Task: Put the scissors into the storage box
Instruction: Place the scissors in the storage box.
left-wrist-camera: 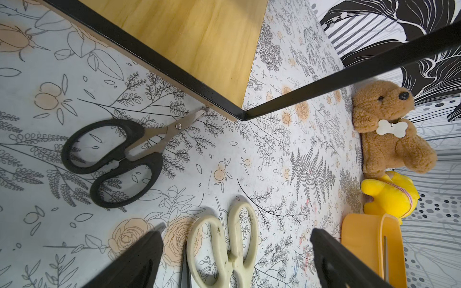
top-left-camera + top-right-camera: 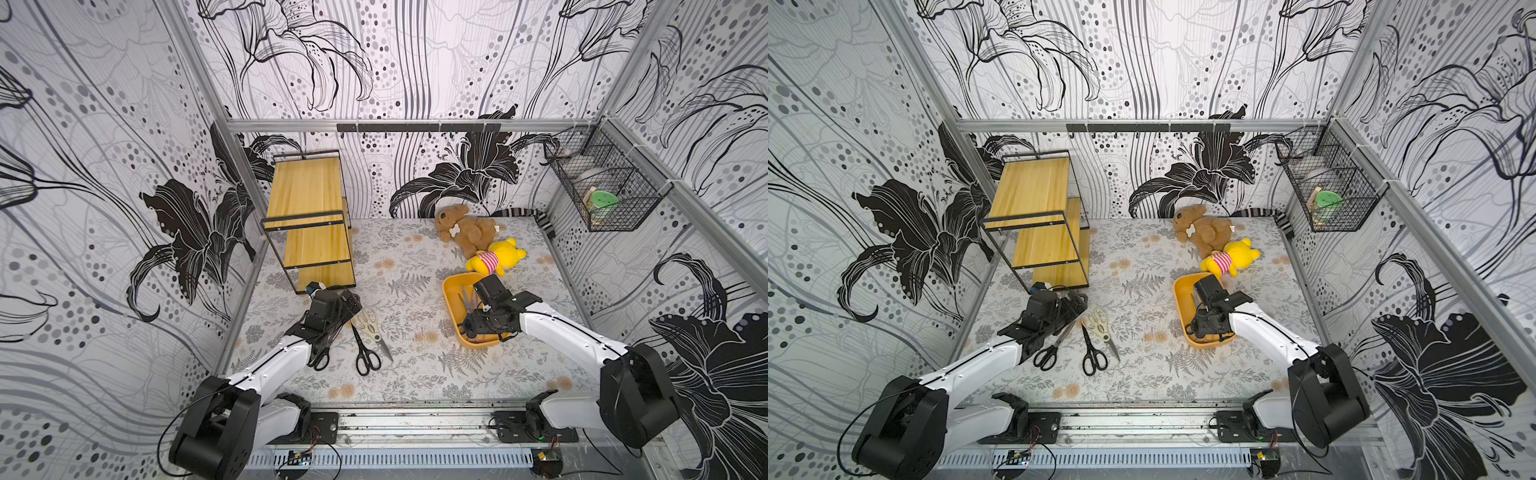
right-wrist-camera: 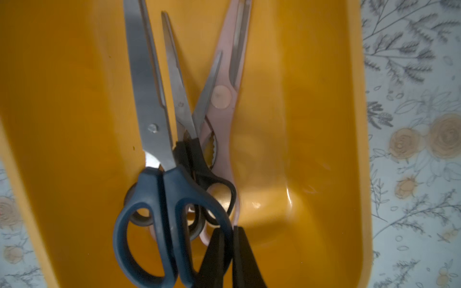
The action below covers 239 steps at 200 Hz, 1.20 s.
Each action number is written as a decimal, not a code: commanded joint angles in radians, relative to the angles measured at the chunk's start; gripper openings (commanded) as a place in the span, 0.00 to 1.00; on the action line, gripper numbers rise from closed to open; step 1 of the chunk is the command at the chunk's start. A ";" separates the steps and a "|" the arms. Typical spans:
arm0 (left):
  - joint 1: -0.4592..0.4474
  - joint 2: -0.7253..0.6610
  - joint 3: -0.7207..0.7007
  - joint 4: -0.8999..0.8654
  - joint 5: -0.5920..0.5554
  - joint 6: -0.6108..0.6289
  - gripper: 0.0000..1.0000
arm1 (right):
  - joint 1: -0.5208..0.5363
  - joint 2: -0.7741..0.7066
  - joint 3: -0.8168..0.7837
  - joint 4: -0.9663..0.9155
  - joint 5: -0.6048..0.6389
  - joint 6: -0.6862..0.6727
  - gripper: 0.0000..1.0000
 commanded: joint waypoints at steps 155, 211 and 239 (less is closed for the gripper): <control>-0.056 0.074 0.051 0.022 0.002 0.000 0.97 | 0.050 0.033 0.223 -0.004 0.011 0.054 0.45; -0.056 0.038 0.051 -0.046 -0.060 0.006 0.97 | 0.254 0.212 0.384 0.156 -0.044 0.055 0.45; -0.052 0.000 0.051 -0.113 -0.109 0.028 0.97 | 0.321 0.365 0.485 0.214 -0.091 0.037 0.45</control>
